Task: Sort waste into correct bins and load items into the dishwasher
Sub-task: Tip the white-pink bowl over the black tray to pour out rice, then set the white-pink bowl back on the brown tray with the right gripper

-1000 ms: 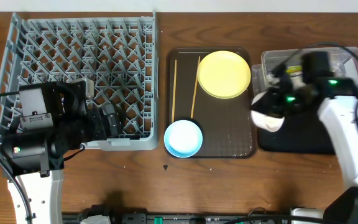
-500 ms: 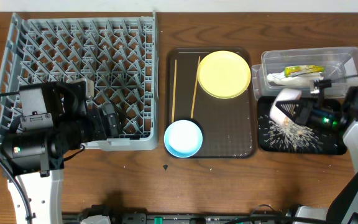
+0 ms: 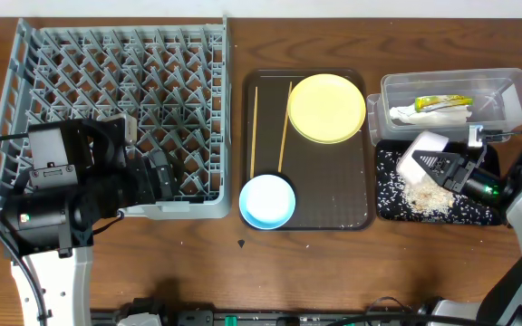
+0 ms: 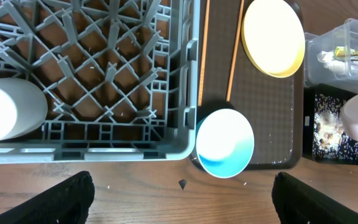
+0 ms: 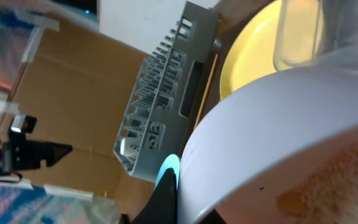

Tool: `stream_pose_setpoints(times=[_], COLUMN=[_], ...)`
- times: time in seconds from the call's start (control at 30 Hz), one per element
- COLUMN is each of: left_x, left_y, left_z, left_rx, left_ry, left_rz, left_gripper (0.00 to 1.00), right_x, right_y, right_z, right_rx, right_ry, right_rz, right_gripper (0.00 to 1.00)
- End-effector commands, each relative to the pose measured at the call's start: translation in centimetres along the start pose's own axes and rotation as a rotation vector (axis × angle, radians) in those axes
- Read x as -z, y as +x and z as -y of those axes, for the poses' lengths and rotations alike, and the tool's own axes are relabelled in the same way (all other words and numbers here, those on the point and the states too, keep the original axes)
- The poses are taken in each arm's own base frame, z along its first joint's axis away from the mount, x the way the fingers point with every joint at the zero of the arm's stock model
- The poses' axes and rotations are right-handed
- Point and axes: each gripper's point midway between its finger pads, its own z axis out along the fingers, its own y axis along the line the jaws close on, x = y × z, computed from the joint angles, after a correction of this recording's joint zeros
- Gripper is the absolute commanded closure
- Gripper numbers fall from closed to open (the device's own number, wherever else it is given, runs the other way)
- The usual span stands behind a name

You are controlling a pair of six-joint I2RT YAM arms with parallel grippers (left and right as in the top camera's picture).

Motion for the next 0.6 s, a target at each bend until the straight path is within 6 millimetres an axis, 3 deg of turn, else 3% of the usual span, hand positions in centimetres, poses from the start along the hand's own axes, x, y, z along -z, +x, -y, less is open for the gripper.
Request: stream_pose_setpoints(times=[0.0, 0.03, 0.1, 0.17, 0.2, 0.27, 0.3, 0.33, 0.37, 0.43, 0.47, 0.53, 0.57], left_x=[0.3, 0.3, 0.3, 0.3, 0.3, 0.3, 0.3, 0.3, 0.3, 0.3, 0.3, 0.3, 0.3], left_y=[-0.1, -0.1, -0.1, -0.1, -0.1, -0.1, -0.1, -0.1, -0.1, 0.0, 0.0, 0.0, 0.0], left_z=[0.2, 0.2, 0.2, 0.2, 0.2, 0.2, 0.2, 0.2, 0.2, 0.2, 0.2, 0.2, 0.2], left_rx=[-0.019, -0.020, -0.019, -0.019, -0.020, -0.019, -0.018, -0.018, -0.018, -0.018, -0.017, -0.017, -0.017], left_ry=[-0.002, -0.002, -0.002, -0.002, -0.002, -0.002, -0.002, -0.002, -0.002, -0.002, -0.002, -0.003, -0.003], left_rz=[0.007, 0.007, 0.007, 0.007, 0.007, 0.006, 0.004, 0.003, 0.003, 0.003, 0.001, 0.001, 0.001], left_gripper=[0.08, 0.08, 0.08, 0.08, 0.08, 0.08, 0.08, 0.08, 0.08, 0.08, 0.08, 0.08, 0.08], right_x=[0.2, 0.2, 0.1, 0.2, 0.2, 0.0, -0.1, 0.1, 0.1, -0.1, -0.2, -0.2, -0.1], right_y=[-0.2, -0.2, -0.3, -0.2, 0.0, 0.0, -0.1, 0.1, 0.3, 0.0, -0.3, -0.3, -0.3], right_z=[0.5, 0.2, -1.4, 1.8, 1.7, -0.9, 0.1, 2.5, 2.8, -2.5, -2.1, 0.0, -1.8], right_rx=[-0.070, -0.127, -0.045, -0.117, -0.213, -0.074, -0.055, -0.126, -0.212, -0.044, 0.015, -0.158, -0.112], right_ry=[0.025, 0.008, -0.087, 0.097, 0.095, -0.058, 0.000, 0.141, 0.162, -0.146, -0.122, -0.002, -0.108], right_rz=[0.011, 0.011, 0.010, 0.012, 0.011, 0.003, 0.001, 0.001, 0.004, -0.001, 0.003, 0.003, -0.003], right_gripper=[0.99, 0.99, 0.99, 0.99, 0.99, 0.99, 0.99, 0.99, 0.99, 0.99, 0.99, 0.99, 0.99])
